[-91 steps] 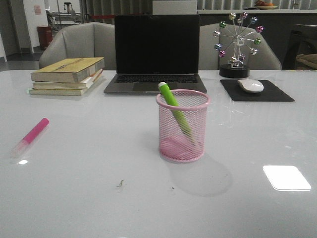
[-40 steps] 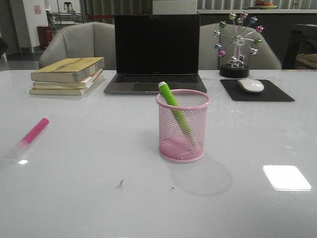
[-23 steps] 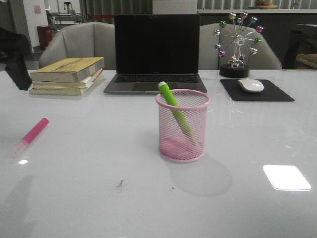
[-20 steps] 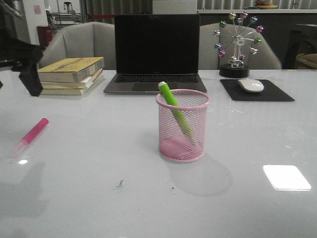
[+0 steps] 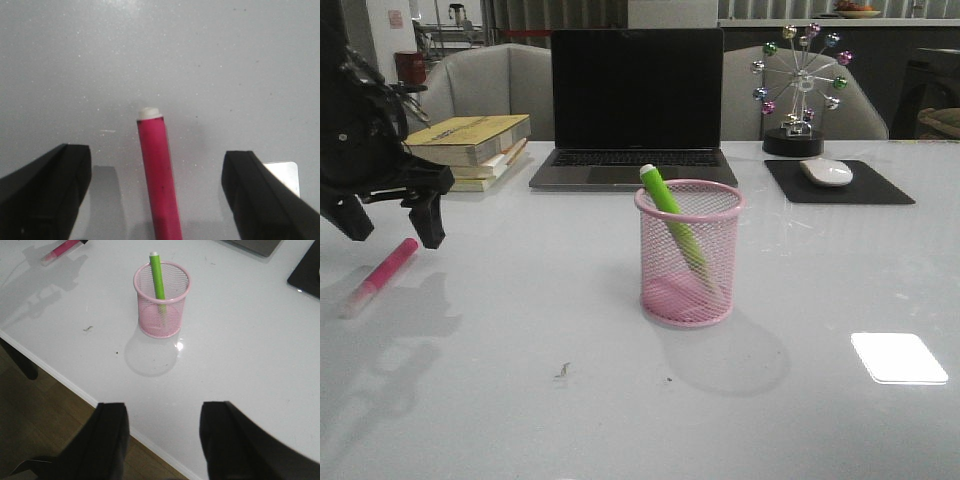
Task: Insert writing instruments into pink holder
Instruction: 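Lower the left gripper onto the pink marker and close on it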
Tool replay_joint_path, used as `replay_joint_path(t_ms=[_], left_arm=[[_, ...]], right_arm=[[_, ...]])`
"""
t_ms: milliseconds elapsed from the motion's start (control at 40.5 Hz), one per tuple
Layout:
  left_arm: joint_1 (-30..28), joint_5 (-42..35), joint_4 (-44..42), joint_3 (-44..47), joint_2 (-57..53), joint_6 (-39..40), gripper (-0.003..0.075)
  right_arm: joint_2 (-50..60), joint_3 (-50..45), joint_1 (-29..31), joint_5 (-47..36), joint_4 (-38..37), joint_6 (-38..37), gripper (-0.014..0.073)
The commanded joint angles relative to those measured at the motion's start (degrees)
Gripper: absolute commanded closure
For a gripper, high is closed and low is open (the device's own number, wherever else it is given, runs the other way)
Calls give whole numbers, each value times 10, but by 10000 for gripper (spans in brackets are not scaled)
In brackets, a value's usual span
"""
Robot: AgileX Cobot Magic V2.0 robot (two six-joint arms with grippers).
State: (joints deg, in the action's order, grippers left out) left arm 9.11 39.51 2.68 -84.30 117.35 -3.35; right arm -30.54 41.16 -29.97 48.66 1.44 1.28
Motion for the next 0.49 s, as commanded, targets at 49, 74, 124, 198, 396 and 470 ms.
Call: replay_joint_path(t_ms=[49,74,124,198,396,470], left_arm=[[-1,-19,4,-21,-19,7,138],[-1,-19,4,-21,-19,7,138],[-1,-19,4,-22,-14,7,138],[-1,-16,4,-23,-9,7,138],[-1,-7,6,-24,-1,7,147],[-1,-3,6,-24,-1,7,201]], right_arm=[[-1,13,4,-37,-4,2,146],[-1,13,4,-37,-4,2,146],[-1,13,4,-37,-4,2,146],[-1,13,4,-37,-4,2,146],[-1,13,4,-37,-4,2,146],[-1,13,4,-37,-4,2,146]])
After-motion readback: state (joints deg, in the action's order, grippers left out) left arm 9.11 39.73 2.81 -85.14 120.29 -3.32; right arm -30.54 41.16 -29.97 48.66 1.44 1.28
